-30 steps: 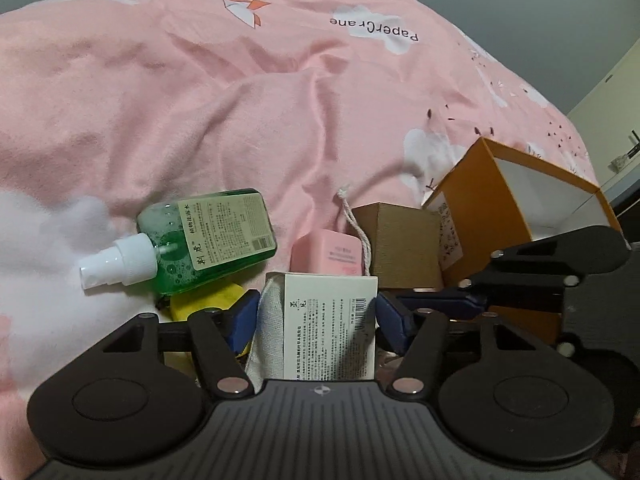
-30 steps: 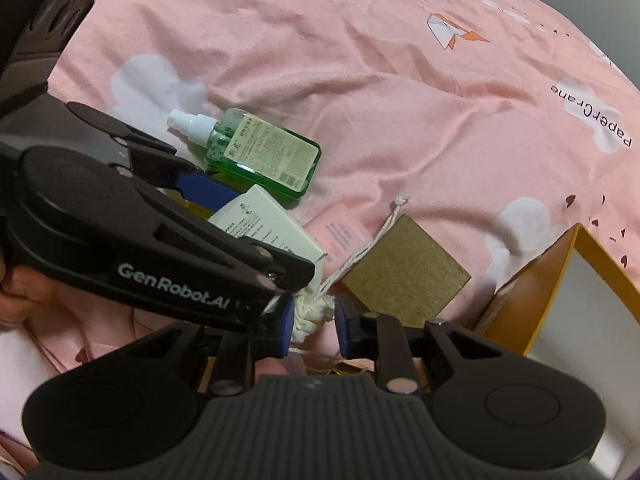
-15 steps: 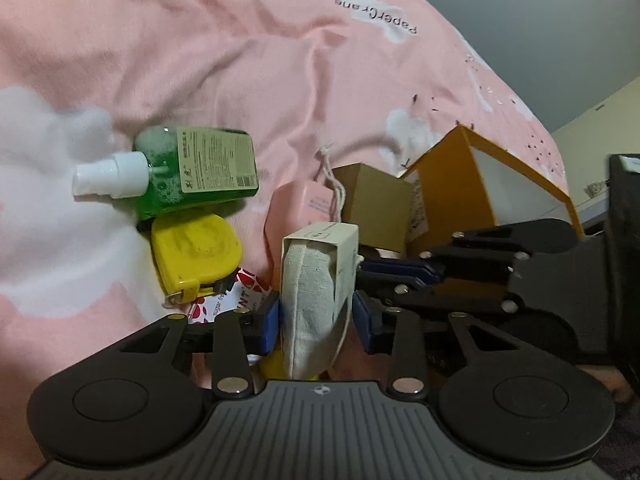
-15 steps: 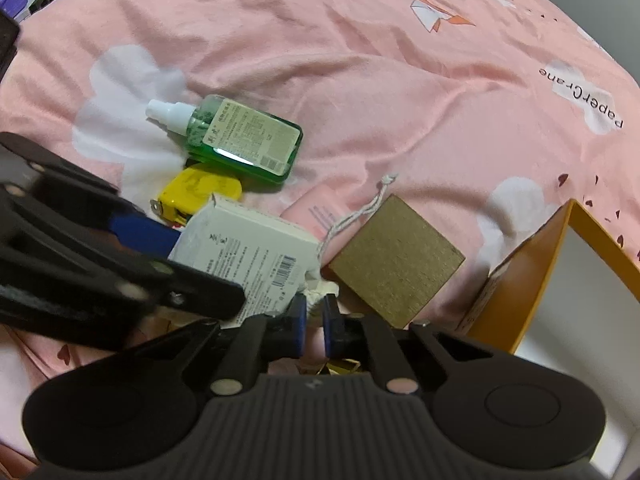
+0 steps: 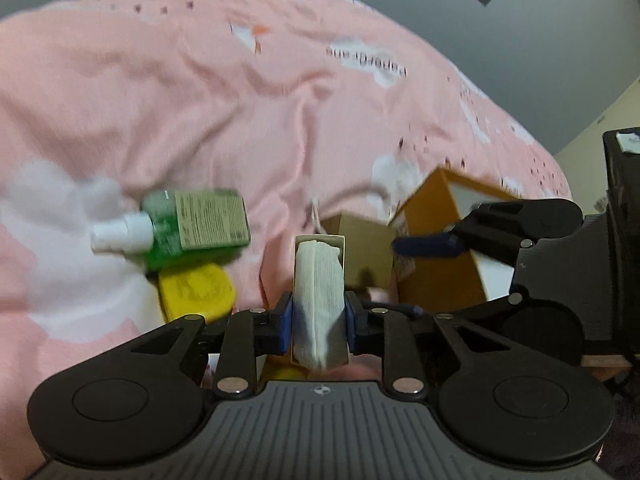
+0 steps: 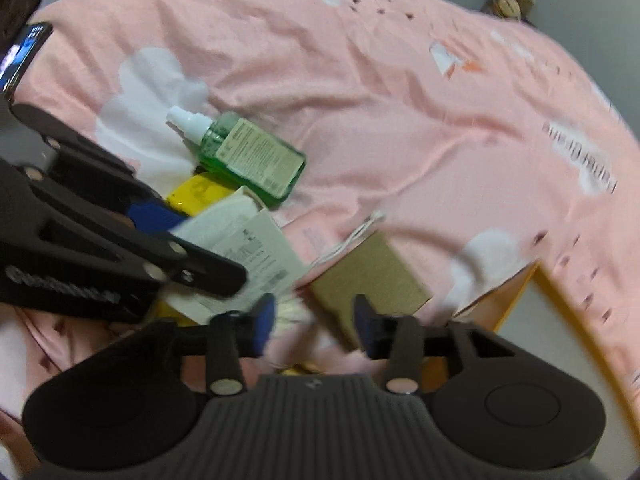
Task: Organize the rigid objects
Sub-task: 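Grasp the white tissue packet with the left tool while the right tool grasps the tan box, then carry the tissue packet and tan box over the orange box with both tools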
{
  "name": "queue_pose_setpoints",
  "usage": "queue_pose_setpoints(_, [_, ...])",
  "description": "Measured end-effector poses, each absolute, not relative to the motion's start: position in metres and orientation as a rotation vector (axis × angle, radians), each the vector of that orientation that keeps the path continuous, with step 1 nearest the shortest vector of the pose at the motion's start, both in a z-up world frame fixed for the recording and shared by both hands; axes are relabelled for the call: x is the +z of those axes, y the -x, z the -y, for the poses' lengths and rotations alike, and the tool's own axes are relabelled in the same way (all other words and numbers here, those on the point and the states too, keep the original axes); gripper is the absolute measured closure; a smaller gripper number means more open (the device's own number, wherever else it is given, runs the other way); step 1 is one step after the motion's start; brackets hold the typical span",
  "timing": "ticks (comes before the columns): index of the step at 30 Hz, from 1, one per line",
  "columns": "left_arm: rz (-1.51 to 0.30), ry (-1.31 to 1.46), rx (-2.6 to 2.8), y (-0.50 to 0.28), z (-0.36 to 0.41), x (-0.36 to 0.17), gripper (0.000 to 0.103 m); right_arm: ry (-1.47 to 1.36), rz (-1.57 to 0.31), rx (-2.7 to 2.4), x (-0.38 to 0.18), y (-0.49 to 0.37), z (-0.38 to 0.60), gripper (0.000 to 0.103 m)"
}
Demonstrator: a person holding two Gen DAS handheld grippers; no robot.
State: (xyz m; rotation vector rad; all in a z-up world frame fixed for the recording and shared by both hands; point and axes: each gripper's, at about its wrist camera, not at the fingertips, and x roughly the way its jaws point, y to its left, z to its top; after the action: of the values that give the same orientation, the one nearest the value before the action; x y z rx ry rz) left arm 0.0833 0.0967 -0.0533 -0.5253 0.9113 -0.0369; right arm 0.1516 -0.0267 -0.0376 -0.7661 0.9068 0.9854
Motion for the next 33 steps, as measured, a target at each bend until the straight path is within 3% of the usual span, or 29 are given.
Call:
queue_pose_setpoints(2, [-0.882, 0.503, -0.015, -0.086, -0.097, -0.046, 0.075, 0.824, -0.856, 0.976, -0.033, -0.157, 0.024, 0.031])
queue_pose_setpoints(6, [-0.868, 0.518, -0.002, -0.096, -0.101, -0.044, 0.075, 0.926, -0.825, 0.970, -0.038, -0.172, 0.011, 0.029])
queue_pose_setpoints(9, [-0.867, 0.512, 0.002, -0.100, -0.101, -0.046, 0.075, 0.998, -0.825, 0.998, -0.051, -0.179, 0.000, 0.021])
queue_pose_setpoints(16, [-0.880, 0.525, 0.005, -0.101, -0.103, -0.053, 0.075, 1.039, -0.895, 1.049, -0.072, -0.191, -0.016, 0.022])
queue_pose_setpoints(18, [-0.880, 0.524, 0.003, -0.102, -0.103, -0.053, 0.075, 1.033, -0.926, 1.057, -0.075, -0.192, -0.016, 0.033])
queue_pose_setpoints(23, [-0.876, 0.519, 0.002, -0.100, -0.102, -0.053, 0.075, 1.020, -0.928, 1.027, -0.079, -0.189, -0.013, 0.035])
queue_pose_setpoints(33, [-0.786, 0.507, 0.034, -0.082, -0.096, -0.027, 0.075, 0.836, -0.835, 0.955, -0.023, -0.180, 0.016, 0.038])
